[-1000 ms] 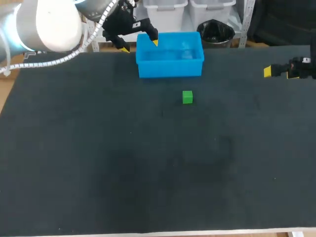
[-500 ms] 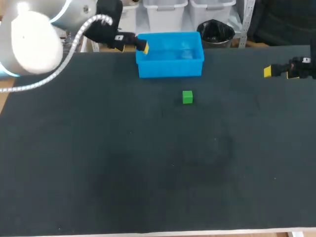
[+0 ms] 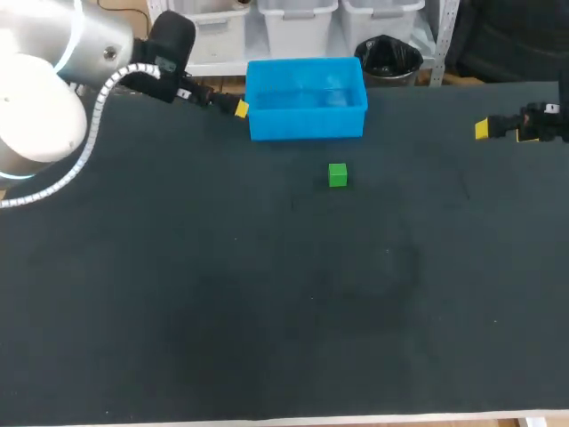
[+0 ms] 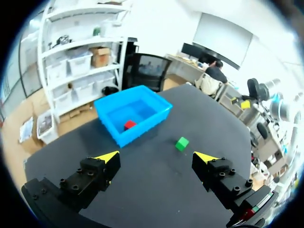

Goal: Use the left arm to pick the red cube and place it into the blue plastic box first, then use the right arm to grasp the green cube and put it into the same blue plastic box after the first action is fully finished.

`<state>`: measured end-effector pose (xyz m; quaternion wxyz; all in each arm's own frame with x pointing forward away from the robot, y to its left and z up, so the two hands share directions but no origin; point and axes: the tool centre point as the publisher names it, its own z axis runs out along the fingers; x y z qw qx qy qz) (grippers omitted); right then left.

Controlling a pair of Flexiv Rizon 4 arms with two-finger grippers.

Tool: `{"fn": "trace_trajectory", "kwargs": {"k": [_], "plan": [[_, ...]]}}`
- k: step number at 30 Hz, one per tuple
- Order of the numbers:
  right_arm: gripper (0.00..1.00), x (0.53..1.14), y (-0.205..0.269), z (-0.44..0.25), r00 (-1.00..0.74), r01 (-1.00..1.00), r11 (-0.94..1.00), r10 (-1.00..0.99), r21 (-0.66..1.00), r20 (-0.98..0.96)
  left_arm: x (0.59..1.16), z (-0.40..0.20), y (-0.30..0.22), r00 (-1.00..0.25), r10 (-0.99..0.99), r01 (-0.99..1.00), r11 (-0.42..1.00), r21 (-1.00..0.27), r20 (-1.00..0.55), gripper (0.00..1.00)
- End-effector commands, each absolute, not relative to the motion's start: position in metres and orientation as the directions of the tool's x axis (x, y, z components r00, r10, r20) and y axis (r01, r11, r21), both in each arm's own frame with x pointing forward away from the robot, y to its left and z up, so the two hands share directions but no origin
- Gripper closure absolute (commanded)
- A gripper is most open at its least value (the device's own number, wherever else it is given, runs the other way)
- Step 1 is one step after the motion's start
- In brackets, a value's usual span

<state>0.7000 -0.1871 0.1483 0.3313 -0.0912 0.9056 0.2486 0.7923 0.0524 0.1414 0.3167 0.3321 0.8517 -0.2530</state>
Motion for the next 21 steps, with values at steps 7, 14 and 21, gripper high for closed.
{"fn": "trace_trajectory", "kwargs": {"k": [7,14,21], "plan": [[0.0,0.7,-0.187,0.149,-0.765,-0.328,0.861,0.0,0.388,-0.645,0.784,0.137,0.067,-0.517,0.453,0.798,0.563,-0.217,-0.726,0.0],[0.0,0.7,-0.187,0.149,-0.765,-0.328,0.861,0.0,0.388,-0.645,0.772,0.125,0.072,-0.456,0.543,0.845,0.512,-0.152,-0.705,0.0],[0.0,0.7,-0.187,0.149,-0.765,-0.328,0.861,0.0,0.388,-0.645,0.766,0.119,0.074,-0.453,0.563,0.852,0.503,-0.148,-0.692,0.0]]}}
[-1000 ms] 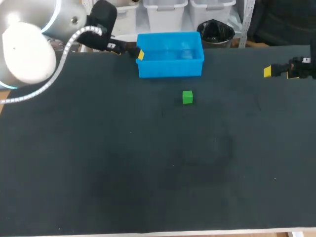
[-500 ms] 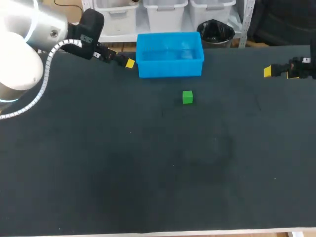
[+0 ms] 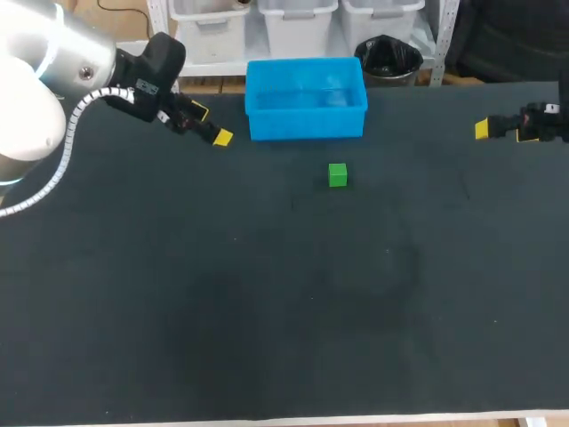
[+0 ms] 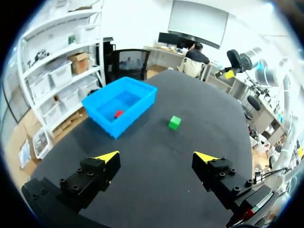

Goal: Use the left arm to pick the red cube and place it into the blue plastic box first, then use the right arm to grasp the green cube and put it into the same blue plastic box after the first action is fully finished.

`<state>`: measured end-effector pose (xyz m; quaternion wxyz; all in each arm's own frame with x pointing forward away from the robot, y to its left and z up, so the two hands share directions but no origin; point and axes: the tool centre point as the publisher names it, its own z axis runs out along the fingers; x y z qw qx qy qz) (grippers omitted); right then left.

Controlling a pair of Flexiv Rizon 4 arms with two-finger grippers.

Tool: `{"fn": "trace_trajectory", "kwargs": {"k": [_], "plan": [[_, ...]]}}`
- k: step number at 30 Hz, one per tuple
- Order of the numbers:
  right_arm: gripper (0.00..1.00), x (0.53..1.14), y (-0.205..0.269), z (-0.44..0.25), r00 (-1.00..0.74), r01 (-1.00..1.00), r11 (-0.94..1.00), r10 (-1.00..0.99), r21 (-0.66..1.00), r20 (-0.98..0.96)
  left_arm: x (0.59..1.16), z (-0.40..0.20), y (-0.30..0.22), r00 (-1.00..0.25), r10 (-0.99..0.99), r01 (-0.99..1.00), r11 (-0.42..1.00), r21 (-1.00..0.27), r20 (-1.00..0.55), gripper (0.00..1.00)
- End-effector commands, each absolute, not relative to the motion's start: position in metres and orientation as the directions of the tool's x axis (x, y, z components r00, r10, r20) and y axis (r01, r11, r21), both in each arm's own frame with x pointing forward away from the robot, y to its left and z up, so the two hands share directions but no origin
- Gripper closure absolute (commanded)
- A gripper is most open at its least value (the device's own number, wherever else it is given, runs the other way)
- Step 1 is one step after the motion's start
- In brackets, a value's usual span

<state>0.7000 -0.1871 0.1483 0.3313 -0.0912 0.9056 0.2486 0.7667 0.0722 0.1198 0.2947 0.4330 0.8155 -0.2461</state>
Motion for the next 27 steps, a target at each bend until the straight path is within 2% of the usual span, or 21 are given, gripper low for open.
{"fn": "trace_trajectory", "kwargs": {"k": [1,27], "plan": [[0.0,0.6998,-0.1867,0.1489,-0.765,-0.328,0.861,0.0,0.388,-0.645,0.7662,0.1186,0.0739,-0.457,0.562,0.85,0.504,-0.152,-0.689,0.0],[0.0,0.7027,-0.1792,0.1438,-0.791,-0.289,0.884,-0.004,0.368,-0.611,0.7667,0.1189,0.0744,-0.47,0.555,0.844,0.51,-0.166,-0.687,0.0]]}}
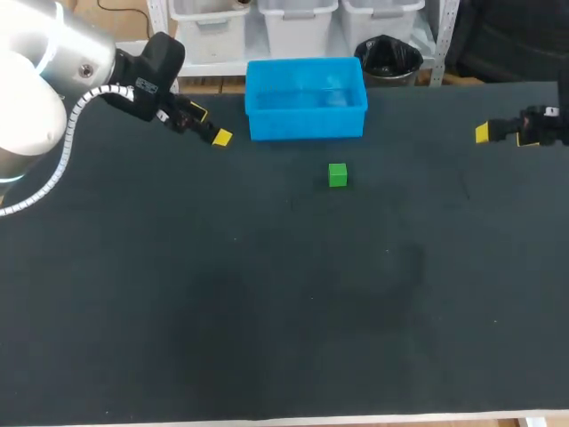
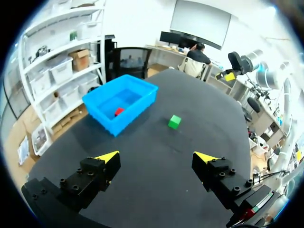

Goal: Use the left arm to pick the red cube and place it into the blue plastic box first, then use the right arm to grasp the green cube and put it into the same blue plastic box after the first action is fully finished.

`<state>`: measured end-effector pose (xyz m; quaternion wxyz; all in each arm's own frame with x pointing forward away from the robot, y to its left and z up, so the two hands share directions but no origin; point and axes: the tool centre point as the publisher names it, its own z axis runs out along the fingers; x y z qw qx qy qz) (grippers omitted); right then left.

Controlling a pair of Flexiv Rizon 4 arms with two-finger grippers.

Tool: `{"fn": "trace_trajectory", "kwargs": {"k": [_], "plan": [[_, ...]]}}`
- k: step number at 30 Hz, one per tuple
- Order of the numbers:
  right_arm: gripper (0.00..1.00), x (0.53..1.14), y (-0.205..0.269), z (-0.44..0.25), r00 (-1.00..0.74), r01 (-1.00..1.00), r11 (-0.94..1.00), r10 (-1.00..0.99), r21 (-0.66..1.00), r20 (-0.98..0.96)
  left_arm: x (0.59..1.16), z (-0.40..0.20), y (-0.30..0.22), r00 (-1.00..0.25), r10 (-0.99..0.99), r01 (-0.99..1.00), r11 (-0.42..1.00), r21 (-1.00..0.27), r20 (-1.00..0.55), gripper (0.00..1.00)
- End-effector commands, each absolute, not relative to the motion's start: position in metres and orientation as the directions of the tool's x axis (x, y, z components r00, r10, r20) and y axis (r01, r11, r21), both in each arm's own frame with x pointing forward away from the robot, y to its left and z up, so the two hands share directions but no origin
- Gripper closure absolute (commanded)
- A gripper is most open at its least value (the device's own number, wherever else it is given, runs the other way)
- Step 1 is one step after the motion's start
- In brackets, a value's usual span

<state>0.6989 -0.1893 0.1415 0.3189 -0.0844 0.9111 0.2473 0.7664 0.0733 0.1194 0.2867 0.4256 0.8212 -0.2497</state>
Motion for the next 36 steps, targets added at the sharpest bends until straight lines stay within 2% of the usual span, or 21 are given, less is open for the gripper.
{"fn": "trace_trajectory", "kwargs": {"k": [1,12,20,28,36], "plan": [[0.0,0.704,-0.176,0.143,-0.796,-0.292,0.885,-0.014,0.363,-0.605,0.767,0.119,0.074,-0.47,0.555,0.844,0.51,-0.166,-0.687,0.0],[0.0,0.719,-0.139,0.14,-0.849,-0.312,0.914,-0.146,0.258,-0.508,0.767,0.119,0.074,-0.47,0.555,0.844,0.51,-0.166,-0.687,0.0],[0.0,0.732,-0.106,0.139,-0.906,-0.256,0.955,-0.184,0.148,-0.381,0.767,0.119,0.074,-0.47,0.555,0.844,0.51,-0.166,-0.687,0.0],[0.0,0.742,-0.07,0.137,-0.926,-0.258,0.96,-0.212,0.114,-0.312,0.767,0.119,0.074,-0.47,0.555,0.844,0.51,-0.166,-0.687,0.0],[0.0,0.742,-0.07,0.137,-0.926,-0.258,0.96,-0.212,0.114,-0.312,0.767,0.119,0.074,-0.47,0.555,0.844,0.51,-0.166,-0.687,0.0]]}}
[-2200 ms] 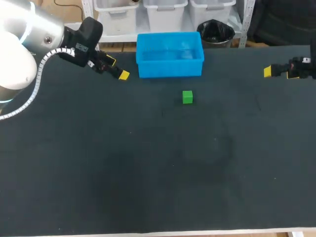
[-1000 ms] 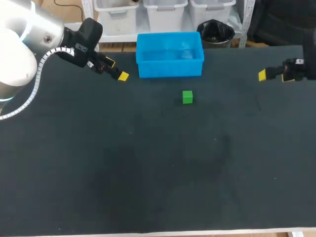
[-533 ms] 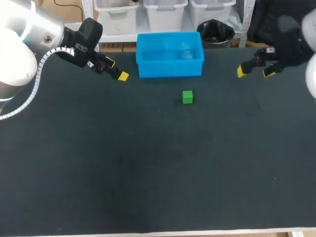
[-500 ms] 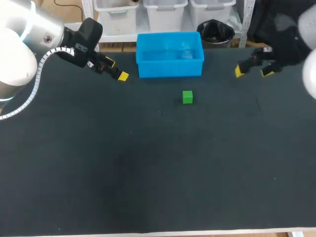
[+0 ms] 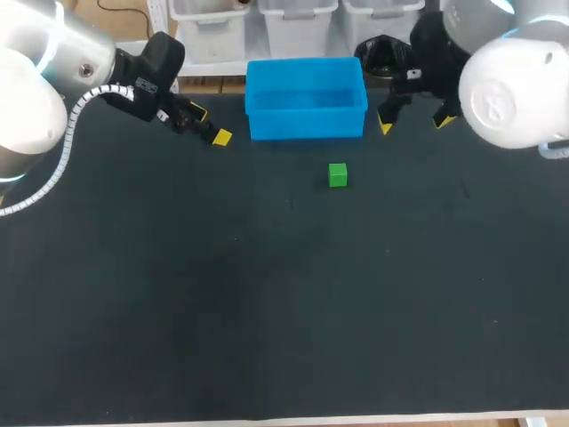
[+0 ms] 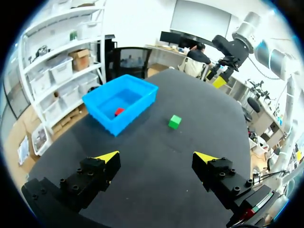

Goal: Use the left arm to pick the red cube and place it into the blue plastic box first, then use the right arm to grasp the green cube and put it into the same blue plastic box after the first action is fully finished.

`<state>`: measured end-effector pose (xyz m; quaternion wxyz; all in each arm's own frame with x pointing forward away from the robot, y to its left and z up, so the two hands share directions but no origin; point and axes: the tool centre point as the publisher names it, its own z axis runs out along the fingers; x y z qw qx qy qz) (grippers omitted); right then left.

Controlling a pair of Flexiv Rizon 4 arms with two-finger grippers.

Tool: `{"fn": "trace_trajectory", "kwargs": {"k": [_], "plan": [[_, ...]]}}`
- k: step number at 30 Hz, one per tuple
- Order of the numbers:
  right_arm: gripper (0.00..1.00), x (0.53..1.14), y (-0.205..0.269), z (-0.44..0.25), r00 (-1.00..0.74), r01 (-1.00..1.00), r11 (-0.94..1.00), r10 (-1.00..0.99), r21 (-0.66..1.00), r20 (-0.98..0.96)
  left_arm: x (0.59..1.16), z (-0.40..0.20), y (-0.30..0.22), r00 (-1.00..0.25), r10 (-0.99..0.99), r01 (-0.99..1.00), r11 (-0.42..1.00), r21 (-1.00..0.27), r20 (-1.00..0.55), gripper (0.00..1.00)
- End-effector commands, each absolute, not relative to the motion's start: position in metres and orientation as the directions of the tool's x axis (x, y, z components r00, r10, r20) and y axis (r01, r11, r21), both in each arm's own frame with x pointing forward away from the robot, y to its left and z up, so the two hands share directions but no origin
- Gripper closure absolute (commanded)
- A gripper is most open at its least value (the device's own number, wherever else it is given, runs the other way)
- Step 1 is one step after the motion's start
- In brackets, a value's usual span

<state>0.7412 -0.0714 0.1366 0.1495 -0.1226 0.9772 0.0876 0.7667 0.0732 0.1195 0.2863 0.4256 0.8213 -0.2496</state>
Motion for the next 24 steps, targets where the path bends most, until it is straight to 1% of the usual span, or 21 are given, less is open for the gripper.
{"fn": "trace_trajectory", "kwargs": {"k": [1,15,24], "plan": [[0.0,0.742,-0.07,0.137,-0.926,-0.258,0.96,-0.212,0.114,-0.312,0.767,0.119,0.074,-0.47,0.555,0.844,0.51,-0.166,-0.687,0.0],[0.0,0.733,-0.072,0.139,-0.93,-0.246,0.965,-0.208,0.093,-0.303,0.767,0.119,0.074,-0.47,0.555,0.844,0.51,-0.166,-0.687,0.0],[0.0,0.724,-0.071,0.137,-0.944,-0.249,0.968,-0.235,0.036,-0.231,0.767,0.119,0.074,-0.47,0.555,0.844,0.51,-0.166,-0.687,0.0]]}}
